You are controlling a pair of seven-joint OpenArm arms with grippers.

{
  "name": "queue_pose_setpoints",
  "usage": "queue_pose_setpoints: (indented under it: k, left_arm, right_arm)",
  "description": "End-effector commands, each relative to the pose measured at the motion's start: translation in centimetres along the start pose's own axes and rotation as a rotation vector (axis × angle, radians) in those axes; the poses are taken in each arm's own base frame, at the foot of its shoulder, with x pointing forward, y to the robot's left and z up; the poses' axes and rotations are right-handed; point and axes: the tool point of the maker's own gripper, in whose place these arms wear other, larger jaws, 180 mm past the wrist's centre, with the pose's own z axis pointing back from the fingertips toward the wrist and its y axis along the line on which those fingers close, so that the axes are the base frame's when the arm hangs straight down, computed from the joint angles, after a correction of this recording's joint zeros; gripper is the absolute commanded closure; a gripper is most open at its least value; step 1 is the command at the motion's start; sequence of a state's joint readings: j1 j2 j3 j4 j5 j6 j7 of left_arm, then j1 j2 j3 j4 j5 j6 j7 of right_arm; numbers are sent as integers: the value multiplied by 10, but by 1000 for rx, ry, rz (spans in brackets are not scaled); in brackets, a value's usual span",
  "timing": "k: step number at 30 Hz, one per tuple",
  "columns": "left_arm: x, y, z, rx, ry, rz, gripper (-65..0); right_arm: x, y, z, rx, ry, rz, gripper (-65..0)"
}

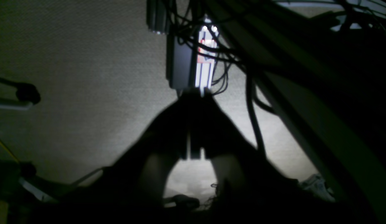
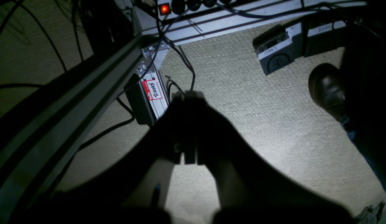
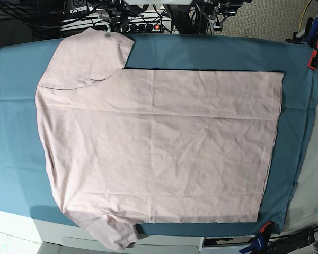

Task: Fold the T-shirt properly
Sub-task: 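Move the right gripper down to the pink shirt's shoulder corner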

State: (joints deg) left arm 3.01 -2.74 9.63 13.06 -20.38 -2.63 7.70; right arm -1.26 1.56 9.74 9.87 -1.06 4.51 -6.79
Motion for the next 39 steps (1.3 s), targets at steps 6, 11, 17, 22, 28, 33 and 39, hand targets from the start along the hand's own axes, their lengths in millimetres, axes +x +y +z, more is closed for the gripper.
queue_pose_setpoints:
  k: [6, 11, 17, 22, 28, 33, 39]
  left_arm:
    - [-24, 36, 6, 45, 26, -8, 0]
    - [-42, 76, 21, 94, 30, -34, 0]
    - [-69, 105, 46, 116, 78, -89, 0]
    - [-91, 111, 78, 84, 71, -118, 0]
    - [-116, 80, 133, -63, 42, -223, 0]
    - [-123, 27, 184, -248, -13, -346, 0]
    - [-119, -21, 219, -406, -45, -474, 0]
  right_arm:
    - [5, -14, 4, -20, -32, 12, 0]
    - [-14, -48, 15, -75, -38, 38, 0]
    - [-50, -93, 43, -138, -51, 98, 0]
    - [-76, -118, 82, -146, -84, 184, 0]
    - [-69, -134, 147, -163, -218, 182, 0]
    - [-11, -141, 218, -146, -423, 43, 0]
    - [74, -151, 322, -24, -711, -210, 0]
